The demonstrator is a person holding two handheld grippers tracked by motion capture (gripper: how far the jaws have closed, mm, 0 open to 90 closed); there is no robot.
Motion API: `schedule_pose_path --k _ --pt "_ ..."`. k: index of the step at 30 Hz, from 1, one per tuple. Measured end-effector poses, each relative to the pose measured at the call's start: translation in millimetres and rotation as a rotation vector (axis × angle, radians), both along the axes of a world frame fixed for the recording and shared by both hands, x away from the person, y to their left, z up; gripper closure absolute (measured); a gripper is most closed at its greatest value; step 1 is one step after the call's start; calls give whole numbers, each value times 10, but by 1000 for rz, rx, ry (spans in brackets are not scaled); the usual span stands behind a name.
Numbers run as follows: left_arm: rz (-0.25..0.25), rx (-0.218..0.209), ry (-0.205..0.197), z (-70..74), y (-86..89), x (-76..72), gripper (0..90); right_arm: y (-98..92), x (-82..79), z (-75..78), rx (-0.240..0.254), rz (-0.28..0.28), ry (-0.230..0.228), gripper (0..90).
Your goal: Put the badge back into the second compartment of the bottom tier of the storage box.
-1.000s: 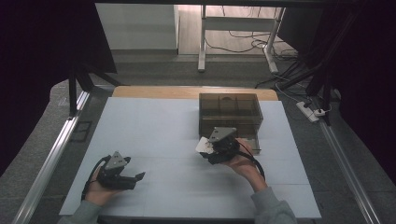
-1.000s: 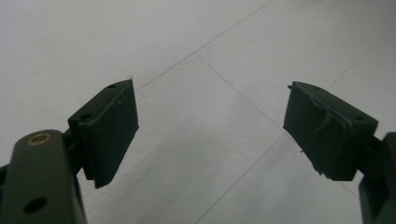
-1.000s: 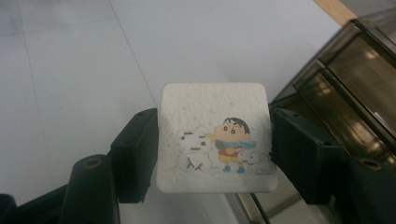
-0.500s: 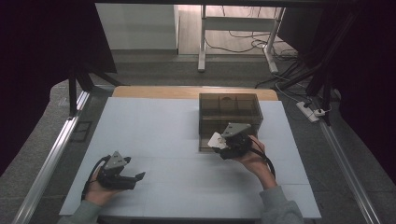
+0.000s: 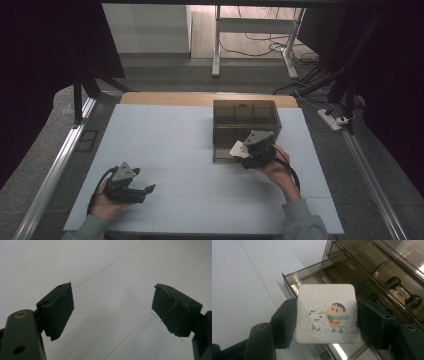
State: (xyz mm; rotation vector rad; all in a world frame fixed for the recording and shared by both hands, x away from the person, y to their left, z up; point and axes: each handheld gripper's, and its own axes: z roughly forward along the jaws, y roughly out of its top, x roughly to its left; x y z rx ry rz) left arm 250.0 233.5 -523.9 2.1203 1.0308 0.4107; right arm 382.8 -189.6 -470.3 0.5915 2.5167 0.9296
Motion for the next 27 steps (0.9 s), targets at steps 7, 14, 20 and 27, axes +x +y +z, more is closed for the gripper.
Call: schedule_pose_path --k 7,14,20,27 --pt "-1 2 1 0 -1 0 176 -74 34 -38 -16 -26 16 336" --pt "0 0 0 0 0 0 176 -73 54 -99 -46 -26 17 336" --pt "-3 3 2 -3 -2 2 176 -72 61 -117 -56 -28 25 336" --pt "-6 6 2 -4 -10 0 176 -72 66 -129 -60 -34 25 336"
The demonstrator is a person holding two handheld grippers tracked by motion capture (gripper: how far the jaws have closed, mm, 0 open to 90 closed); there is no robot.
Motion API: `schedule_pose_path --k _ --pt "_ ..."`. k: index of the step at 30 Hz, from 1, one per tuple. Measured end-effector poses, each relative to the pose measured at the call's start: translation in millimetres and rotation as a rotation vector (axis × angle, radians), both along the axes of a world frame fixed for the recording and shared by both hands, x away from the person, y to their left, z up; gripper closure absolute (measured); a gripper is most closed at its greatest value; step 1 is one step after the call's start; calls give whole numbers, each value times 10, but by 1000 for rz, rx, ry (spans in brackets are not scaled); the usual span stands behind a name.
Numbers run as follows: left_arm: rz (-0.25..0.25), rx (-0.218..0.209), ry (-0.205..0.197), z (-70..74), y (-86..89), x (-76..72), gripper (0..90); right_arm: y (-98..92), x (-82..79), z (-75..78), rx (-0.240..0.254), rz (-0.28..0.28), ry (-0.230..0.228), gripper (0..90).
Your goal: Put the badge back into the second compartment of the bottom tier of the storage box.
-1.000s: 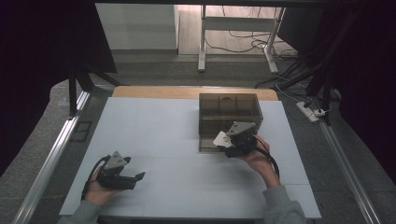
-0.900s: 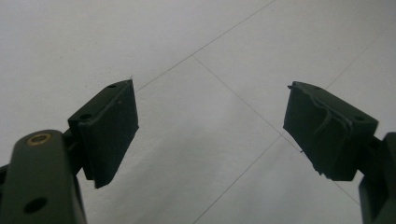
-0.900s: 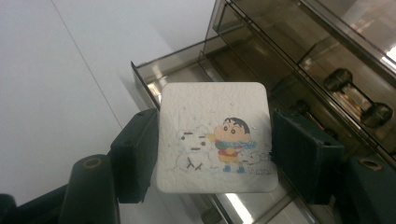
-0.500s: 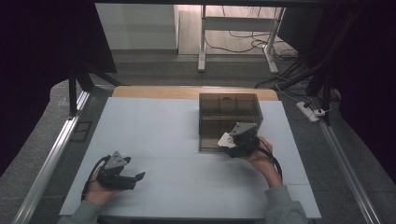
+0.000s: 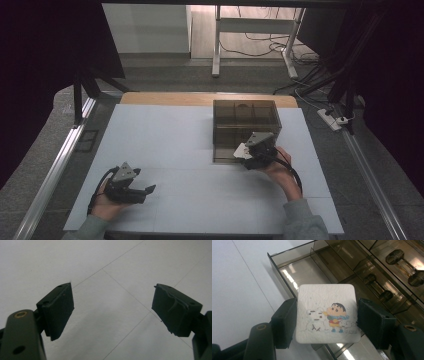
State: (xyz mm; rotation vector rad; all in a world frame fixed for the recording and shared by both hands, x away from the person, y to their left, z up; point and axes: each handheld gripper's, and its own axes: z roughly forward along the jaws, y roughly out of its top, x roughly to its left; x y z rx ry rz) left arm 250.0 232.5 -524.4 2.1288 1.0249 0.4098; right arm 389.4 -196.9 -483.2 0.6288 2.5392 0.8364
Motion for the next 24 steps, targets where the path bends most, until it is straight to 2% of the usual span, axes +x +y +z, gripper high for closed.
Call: schedule_pose_path --k 13,24 --pt "-2 -3 -1 5 -3 0 176 -25 48 -23 3 -20 -4 336" --pt "-3 -3 1 3 -3 -1 175 -60 67 -52 4 -34 24 336"
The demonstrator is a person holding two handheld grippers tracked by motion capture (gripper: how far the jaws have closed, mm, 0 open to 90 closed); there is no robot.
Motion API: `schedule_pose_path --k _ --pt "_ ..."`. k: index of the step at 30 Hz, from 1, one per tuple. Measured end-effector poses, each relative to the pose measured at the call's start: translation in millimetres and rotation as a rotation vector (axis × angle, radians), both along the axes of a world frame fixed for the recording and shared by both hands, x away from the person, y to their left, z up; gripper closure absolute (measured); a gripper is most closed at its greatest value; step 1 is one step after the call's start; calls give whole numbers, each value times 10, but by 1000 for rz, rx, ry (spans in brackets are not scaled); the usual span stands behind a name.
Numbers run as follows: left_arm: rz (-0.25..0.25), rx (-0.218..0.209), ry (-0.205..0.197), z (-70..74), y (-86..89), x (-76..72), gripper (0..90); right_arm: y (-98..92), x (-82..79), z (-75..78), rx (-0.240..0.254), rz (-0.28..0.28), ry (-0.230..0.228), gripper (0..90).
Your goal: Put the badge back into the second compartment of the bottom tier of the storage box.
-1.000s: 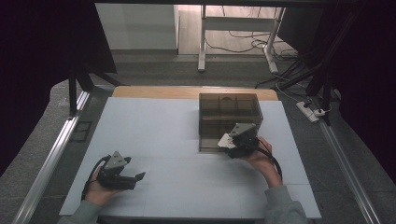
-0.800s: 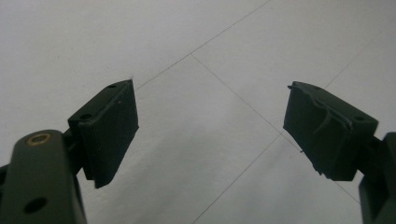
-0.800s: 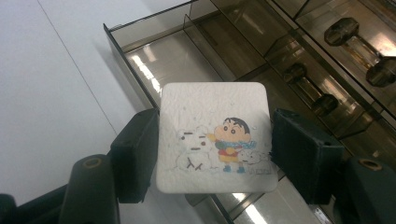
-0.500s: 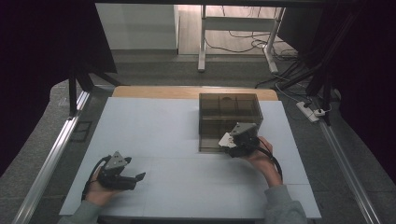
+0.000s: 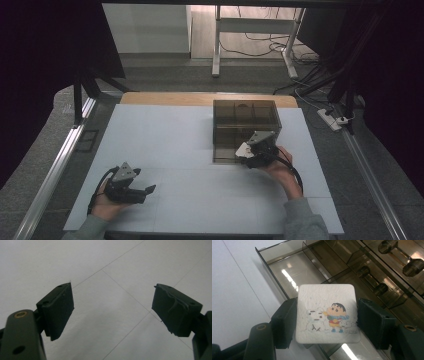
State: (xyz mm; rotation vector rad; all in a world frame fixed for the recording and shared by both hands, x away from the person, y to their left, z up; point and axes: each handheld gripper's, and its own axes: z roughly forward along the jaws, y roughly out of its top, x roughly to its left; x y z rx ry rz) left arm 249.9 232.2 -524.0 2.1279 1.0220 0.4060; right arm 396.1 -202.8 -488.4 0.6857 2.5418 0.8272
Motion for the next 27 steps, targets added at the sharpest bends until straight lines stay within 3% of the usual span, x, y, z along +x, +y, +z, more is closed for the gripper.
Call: schedule_pose_path --k 15,27 --pt "3 -5 -3 10 12 -11 175 15 -100 -5 -17 85 42 336" --pt "1 -2 -1 4 6 -4 175 -67 -17 59 28 33 26 335"
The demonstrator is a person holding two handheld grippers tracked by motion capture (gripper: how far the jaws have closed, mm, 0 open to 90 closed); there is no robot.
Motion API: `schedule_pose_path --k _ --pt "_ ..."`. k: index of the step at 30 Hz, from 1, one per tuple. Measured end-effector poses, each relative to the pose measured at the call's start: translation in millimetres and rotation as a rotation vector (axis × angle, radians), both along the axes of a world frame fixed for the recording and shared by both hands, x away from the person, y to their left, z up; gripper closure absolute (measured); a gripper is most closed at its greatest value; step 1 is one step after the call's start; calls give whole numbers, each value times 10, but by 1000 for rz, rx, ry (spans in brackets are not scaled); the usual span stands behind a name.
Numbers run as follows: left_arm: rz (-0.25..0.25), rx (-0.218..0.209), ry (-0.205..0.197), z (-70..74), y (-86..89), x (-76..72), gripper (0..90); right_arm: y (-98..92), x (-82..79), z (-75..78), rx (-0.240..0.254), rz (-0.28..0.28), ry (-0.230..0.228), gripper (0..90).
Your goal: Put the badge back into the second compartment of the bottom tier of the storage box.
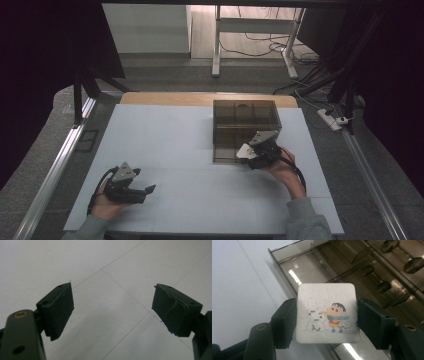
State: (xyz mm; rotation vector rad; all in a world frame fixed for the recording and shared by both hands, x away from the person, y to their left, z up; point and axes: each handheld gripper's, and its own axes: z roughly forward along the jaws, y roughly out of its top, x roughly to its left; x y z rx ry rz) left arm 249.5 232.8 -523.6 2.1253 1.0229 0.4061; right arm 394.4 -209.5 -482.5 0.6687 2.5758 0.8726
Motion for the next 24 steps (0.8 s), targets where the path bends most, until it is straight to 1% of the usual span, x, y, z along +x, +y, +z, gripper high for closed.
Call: schedule_pose_path --k 1,2,4,5,6,7,9,10,12,17,18,20,22,24 --pt "0 1 0 0 0 0 175 0 16 -4 5 2 -6 335" --pt "1 1 0 0 2 1 174 -1 29 -10 12 -8 -6 326" --pt "1 0 -1 2 6 0 174 -3 51 -18 9 -40 -20 250" --pt "2 -2 -1 1 8 1 175 -9 50 -11 12 -39 -16 251" --pt "4 -2 0 0 8 2 174 -16 37 0 25 -40 -16 251" --pt "3 -2 0 0 8 2 174 -30 35 13 27 -39 -23 253" --pt "1 0 0 1 6 0 174 -50 19 38 38 -58 -24 263" --pt "1 1 -1 2 6 -1 174 -68 20 51 50 -54 -28 267" --pt "3 -3 -2 4 8 -2 174 -85 10 66 59 -66 -29 270" --pt "4 -5 -1 3 8 0 175 -120 -13 83 103 -72 -5 275" --pt "4 -4 -1 2 8 1 174 -127 -28 86 115 -75 1 277" --pt "4 -5 -1 2 9 0 175 -142 -62 76 150 -71 -4 287" --pt "3 -6 -2 5 9 -5 174 -161 -112 61 163 -74 -5 288" --pt "2 -6 -2 7 7 -11 174 -188 -173 45 171 -76 3 291"
